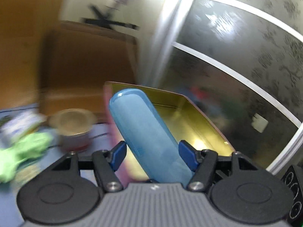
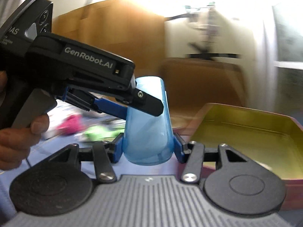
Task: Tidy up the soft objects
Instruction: 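Carry the blue case into the pink tin and release it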
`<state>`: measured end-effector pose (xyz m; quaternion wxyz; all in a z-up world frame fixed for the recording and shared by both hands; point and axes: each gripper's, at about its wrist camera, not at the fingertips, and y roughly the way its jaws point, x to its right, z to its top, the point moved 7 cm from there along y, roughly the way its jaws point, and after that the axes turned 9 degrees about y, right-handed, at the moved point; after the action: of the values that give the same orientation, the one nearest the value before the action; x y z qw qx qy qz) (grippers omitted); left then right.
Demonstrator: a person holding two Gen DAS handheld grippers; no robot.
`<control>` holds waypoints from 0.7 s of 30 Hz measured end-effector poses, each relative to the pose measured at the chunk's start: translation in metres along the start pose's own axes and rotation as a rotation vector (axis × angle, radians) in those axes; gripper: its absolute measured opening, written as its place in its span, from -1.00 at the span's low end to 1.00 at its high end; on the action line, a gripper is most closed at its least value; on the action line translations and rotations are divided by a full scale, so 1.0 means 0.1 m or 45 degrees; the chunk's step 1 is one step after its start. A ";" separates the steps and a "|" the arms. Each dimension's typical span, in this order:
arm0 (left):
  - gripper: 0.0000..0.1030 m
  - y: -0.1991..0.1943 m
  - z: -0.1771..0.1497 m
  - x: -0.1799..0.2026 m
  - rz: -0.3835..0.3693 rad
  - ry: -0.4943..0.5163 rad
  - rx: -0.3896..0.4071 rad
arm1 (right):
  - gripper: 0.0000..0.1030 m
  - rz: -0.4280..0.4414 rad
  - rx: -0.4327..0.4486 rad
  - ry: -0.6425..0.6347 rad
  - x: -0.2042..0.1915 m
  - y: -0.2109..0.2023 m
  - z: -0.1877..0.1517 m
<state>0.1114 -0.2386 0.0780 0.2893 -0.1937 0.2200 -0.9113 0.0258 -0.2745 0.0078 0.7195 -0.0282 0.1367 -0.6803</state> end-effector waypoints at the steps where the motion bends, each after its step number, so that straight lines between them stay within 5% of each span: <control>1: 0.20 0.18 0.05 0.10 -0.028 0.009 -0.016 | 0.08 -0.039 0.003 0.013 0.15 0.01 0.02; 8: 0.19 1.10 0.18 0.59 -0.144 0.075 -0.108 | 0.08 -0.269 -0.016 0.098 1.09 0.06 0.01; 11: 0.20 1.29 0.11 0.71 -0.105 0.122 -0.131 | 0.09 -0.365 -0.047 0.089 1.36 0.11 -0.03; 16: 0.20 1.29 -0.01 0.70 -0.054 0.146 -0.138 | 0.17 -0.522 -0.018 0.151 1.67 0.05 -0.09; 21: 0.21 0.77 -0.02 0.45 -0.052 0.081 -0.030 | 0.17 -0.527 0.107 0.252 1.64 -0.15 -0.02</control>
<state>0.1104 -0.3218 0.0466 0.2613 -0.1725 0.2358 -0.9200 0.0169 -0.4367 -0.0167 0.5483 0.0411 0.1694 -0.8179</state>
